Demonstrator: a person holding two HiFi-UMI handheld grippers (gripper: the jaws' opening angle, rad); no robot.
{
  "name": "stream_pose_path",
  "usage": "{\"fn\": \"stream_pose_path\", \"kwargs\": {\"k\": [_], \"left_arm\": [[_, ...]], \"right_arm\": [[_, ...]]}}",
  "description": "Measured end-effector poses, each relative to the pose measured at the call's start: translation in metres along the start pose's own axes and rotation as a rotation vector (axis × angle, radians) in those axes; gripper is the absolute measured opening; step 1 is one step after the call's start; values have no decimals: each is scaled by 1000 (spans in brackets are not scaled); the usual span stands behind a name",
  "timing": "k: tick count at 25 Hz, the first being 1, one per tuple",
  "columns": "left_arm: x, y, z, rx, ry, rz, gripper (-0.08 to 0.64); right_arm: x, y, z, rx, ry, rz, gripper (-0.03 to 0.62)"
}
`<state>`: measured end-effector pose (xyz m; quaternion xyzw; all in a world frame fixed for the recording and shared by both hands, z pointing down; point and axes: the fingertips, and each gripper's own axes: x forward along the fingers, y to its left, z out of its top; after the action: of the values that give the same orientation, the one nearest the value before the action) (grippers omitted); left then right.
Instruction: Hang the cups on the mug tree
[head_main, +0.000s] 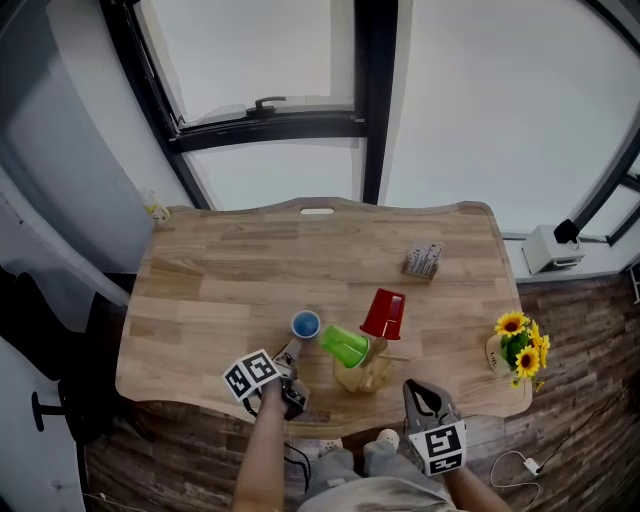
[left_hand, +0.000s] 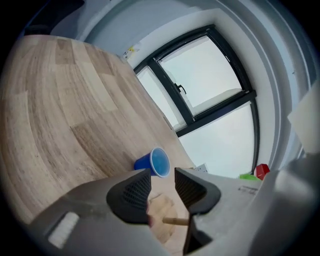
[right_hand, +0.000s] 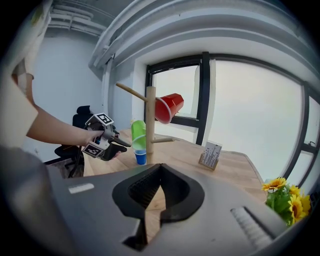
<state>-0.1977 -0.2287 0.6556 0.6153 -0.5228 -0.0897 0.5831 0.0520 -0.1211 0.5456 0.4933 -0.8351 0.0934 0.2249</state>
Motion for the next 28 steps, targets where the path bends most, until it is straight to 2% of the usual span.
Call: {"fn": "stream_pose_path", "kwargs": {"k": [5,11,18,20,22,24,26,28], "left_arm": [[20,11,8,-41,30,20,140],[37,20,10,-136,69,17,140],[48,29,5,-122,106,71,140],[49,30,3,-119,113,82,110],[49,31,4,-93,111,96,88],[47,34,6,-46,106,134,26],[45,37,7,0,108,173,20],[43,38,8,13,105,185,18]], "right_arm": [[10,-1,1,16,17,-3,2],[17,-11,-2,33,34,-23,2],[20,-21,-5,47,41,-57,2],[20,-20,-5,47,42,-58,2],[19,-20,-6,46,42,-59,2],[19,-19,-7,47,41,-61,2],[18,-19,-7,48,41,-61,2],[18,-18,-7,49,42,-59,2]]}}
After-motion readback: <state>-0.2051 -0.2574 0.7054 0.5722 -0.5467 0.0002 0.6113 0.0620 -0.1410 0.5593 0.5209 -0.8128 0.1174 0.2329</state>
